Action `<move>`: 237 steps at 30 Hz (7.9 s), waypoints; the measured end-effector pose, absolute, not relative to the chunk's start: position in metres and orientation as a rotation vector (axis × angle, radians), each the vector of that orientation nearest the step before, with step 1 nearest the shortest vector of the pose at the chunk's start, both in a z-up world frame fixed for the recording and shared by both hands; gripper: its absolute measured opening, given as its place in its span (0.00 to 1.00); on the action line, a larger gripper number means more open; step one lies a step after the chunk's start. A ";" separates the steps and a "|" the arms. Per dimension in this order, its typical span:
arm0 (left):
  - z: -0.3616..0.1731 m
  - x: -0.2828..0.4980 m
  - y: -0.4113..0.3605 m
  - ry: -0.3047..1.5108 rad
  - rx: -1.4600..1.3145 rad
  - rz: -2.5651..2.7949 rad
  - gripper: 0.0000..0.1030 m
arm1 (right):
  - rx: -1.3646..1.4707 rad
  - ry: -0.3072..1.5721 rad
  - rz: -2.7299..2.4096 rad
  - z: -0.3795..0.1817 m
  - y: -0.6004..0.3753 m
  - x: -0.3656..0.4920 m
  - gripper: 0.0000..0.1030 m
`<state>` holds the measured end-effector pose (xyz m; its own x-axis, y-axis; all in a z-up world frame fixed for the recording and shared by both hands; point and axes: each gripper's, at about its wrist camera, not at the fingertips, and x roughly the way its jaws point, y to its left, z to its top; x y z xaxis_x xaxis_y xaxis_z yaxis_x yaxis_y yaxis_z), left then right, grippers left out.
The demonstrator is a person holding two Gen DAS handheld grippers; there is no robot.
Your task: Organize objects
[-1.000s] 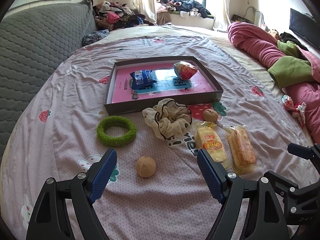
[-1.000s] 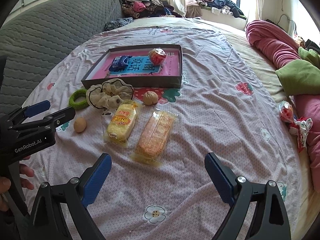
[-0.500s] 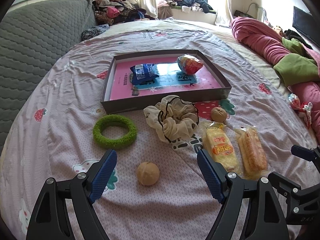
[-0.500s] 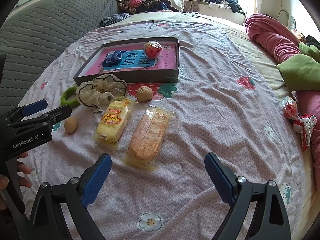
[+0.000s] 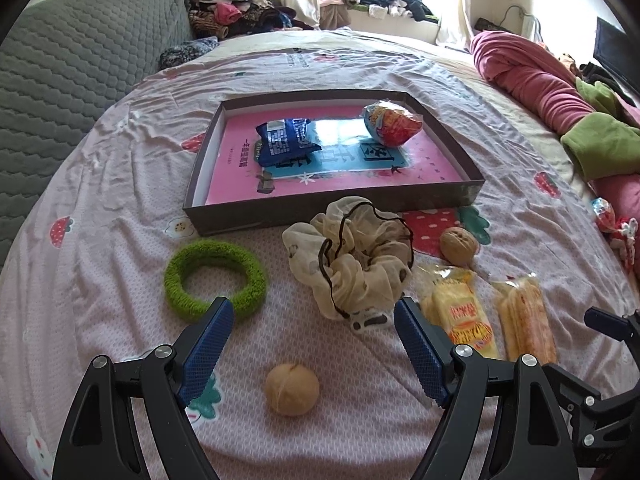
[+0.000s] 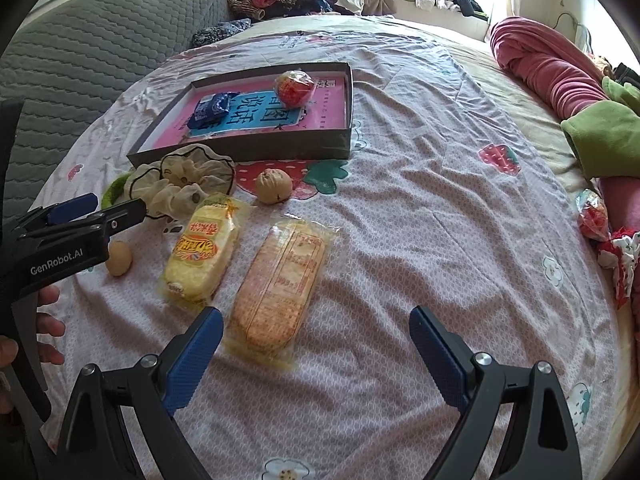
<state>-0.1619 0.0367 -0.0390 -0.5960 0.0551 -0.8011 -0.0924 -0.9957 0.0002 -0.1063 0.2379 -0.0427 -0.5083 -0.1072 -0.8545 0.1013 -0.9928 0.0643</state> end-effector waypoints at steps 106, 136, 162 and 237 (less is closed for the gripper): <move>0.054 -0.125 0.005 0.060 -1.179 2.776 0.15 | 1.189 0.091 -2.586 0.059 0.172 -0.084 0.39; -0.007 -0.168 -0.032 0.007 -1.305 2.759 0.15 | 1.271 0.100 -2.528 0.020 0.146 -0.127 0.39; -0.014 -0.226 -0.032 0.018 -1.291 2.773 0.15 | 1.282 0.091 -2.512 0.003 0.141 -0.182 0.39; -0.067 -0.321 -0.010 0.024 -1.315 2.778 0.16 | 1.357 0.131 -2.537 -0.058 0.150 -0.327 0.39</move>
<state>-0.3212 -0.0097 -0.0673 -0.6319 0.0551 -0.7731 -0.0682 -0.9976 -0.0154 -0.3266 0.1504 -0.0584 -0.5297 -0.1855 -0.8277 0.2695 -0.9620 0.0431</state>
